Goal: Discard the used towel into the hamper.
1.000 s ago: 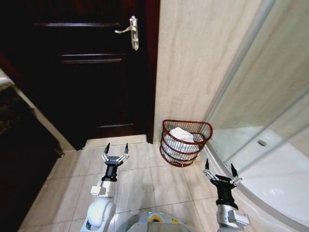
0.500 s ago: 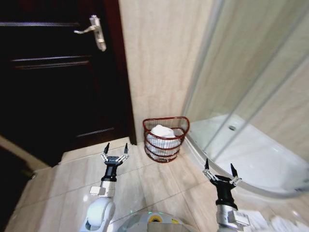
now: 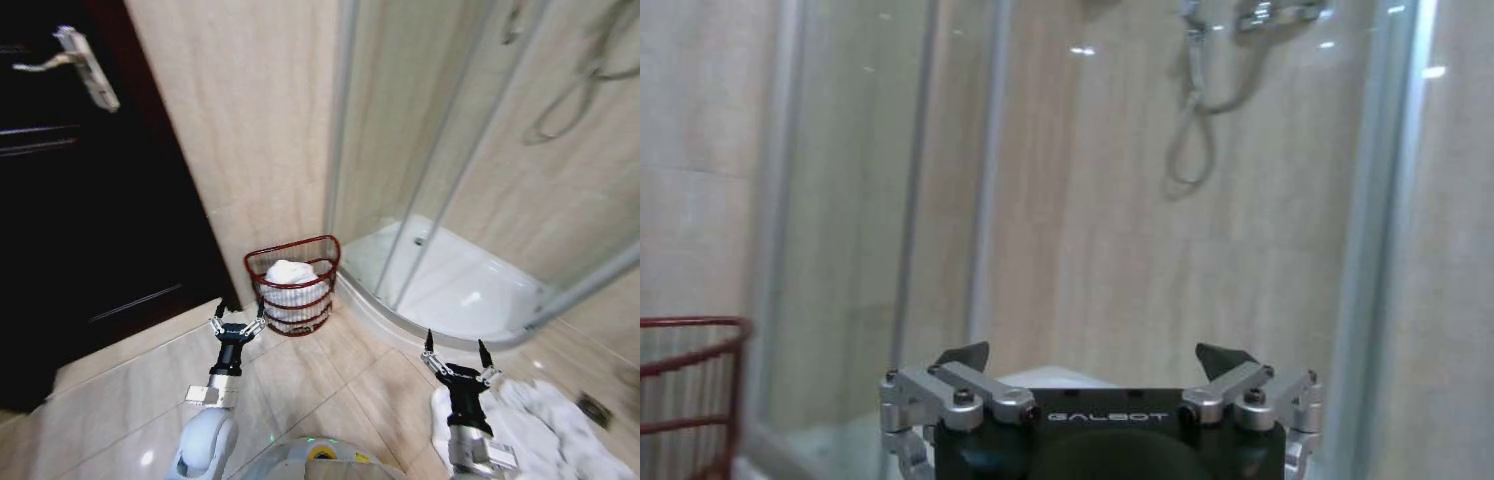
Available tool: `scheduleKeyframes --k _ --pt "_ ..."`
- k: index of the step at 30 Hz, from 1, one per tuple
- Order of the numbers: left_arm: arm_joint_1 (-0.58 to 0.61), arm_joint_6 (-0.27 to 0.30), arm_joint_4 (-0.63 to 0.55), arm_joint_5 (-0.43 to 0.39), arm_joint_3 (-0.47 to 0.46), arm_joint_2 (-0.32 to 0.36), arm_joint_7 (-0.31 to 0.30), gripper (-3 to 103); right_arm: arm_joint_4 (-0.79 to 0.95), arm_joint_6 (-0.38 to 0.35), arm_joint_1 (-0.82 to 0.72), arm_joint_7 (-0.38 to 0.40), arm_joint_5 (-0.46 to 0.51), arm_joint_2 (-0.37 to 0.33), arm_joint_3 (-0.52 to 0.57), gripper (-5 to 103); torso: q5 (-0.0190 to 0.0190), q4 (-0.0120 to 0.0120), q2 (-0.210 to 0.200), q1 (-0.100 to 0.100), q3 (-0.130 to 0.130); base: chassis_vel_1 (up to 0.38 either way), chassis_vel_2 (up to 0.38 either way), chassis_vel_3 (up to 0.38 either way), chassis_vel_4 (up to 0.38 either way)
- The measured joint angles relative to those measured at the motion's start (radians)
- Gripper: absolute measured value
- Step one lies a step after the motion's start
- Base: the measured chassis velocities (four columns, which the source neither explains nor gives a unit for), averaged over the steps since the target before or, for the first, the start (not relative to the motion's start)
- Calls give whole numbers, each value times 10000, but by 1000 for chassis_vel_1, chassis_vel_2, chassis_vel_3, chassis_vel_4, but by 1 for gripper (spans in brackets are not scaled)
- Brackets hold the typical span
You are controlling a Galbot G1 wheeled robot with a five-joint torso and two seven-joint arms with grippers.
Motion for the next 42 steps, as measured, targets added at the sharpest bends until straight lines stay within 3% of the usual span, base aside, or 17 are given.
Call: scheduleKeyframes --k 22,35,42 --pt "95 2 -76 86 5 -47 17 100 127 -16 -181 167 -3 -227 -69 100 1 2 2 0 1 -136 -138 -111 -115" --pt "102 -154 -84 38 44 -90 -5 100 93 29 -171 163 -1 -272 -64 100 -1 -5 2 0 4 -290 -267 36 33" --pt "262 -135 -143 -66 189 -94 -51 100 51 57 -169 171 5 -297 -66 100 3 5 3 -1 2 -165 -143 111 110"
